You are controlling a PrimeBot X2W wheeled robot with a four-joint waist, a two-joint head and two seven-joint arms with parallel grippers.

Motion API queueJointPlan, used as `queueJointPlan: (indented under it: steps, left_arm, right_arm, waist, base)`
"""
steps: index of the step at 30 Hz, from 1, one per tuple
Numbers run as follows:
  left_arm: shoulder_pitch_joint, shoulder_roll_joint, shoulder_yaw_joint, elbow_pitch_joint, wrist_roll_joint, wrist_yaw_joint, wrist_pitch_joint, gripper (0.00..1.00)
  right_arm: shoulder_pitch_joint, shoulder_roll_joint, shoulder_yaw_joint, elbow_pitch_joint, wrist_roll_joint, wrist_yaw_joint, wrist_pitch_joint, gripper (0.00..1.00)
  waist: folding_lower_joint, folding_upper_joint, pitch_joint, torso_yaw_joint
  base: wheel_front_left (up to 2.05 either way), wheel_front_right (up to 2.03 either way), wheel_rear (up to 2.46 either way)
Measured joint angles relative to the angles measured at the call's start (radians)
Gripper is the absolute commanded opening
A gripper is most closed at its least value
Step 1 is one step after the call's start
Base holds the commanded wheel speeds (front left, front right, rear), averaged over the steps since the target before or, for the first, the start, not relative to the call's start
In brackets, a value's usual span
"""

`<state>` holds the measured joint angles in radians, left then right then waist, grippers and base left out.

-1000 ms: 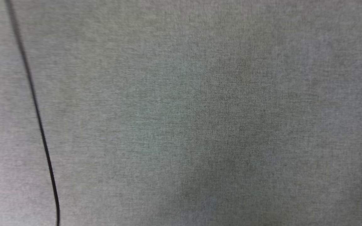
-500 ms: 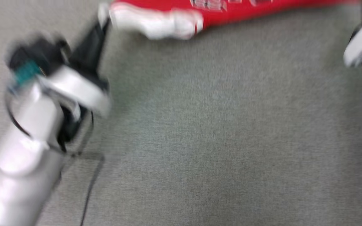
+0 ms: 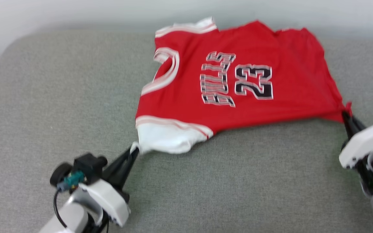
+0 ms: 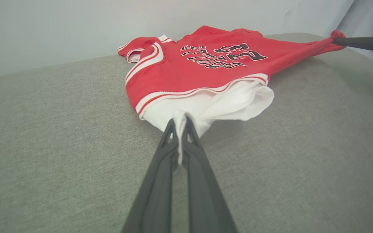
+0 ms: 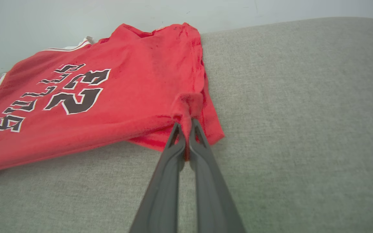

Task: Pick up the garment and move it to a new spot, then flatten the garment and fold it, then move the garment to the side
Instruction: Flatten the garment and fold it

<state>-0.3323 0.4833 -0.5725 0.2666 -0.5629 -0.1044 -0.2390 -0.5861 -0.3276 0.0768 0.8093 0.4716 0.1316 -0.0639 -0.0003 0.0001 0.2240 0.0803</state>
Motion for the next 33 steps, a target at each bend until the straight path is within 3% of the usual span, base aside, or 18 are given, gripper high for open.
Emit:
queueJointPlan:
  steps: [7, 15, 24, 33]
  left_arm:
    - [0.146, 0.023, -0.031, -0.081, -0.034, 0.024, 0.049, 0.00]
    - [0.305, 0.096, -0.046, -0.220, -0.077, 0.063, 0.128, 0.00]
    - [0.454, 0.151, -0.089, -0.351, -0.107, 0.099, 0.201, 0.00]
    - [0.459, 0.152, -0.038, -0.405, -0.119, 0.137, 0.154, 0.00]
  right_arm:
    - [0.179, 0.003, -0.038, -0.081, 0.063, 0.000, 0.002, 0.00]
    - [0.375, 0.030, -0.082, -0.208, 0.055, 0.000, 0.002, 0.00]
    - [0.602, 0.114, -0.228, -0.386, 0.086, 0.000, 0.022, 0.00]
    - [0.714, 0.140, -0.262, -0.595, 0.084, 0.000, 0.029, 0.00]
  waist:
    - [0.0000, 0.0000, -0.084, -0.003]
    - [0.0001, 0.0000, -0.156, -0.012]
    - [0.0001, 0.0000, -0.204, -0.005]
    - [0.0003, 0.0000, -0.203, -0.020]
  base:
    - [0.00, 0.00, 0.00]
    - [0.00, 0.00, 0.00]
    - [0.00, 0.00, 0.00]
    - [0.00, 0.00, 0.00]
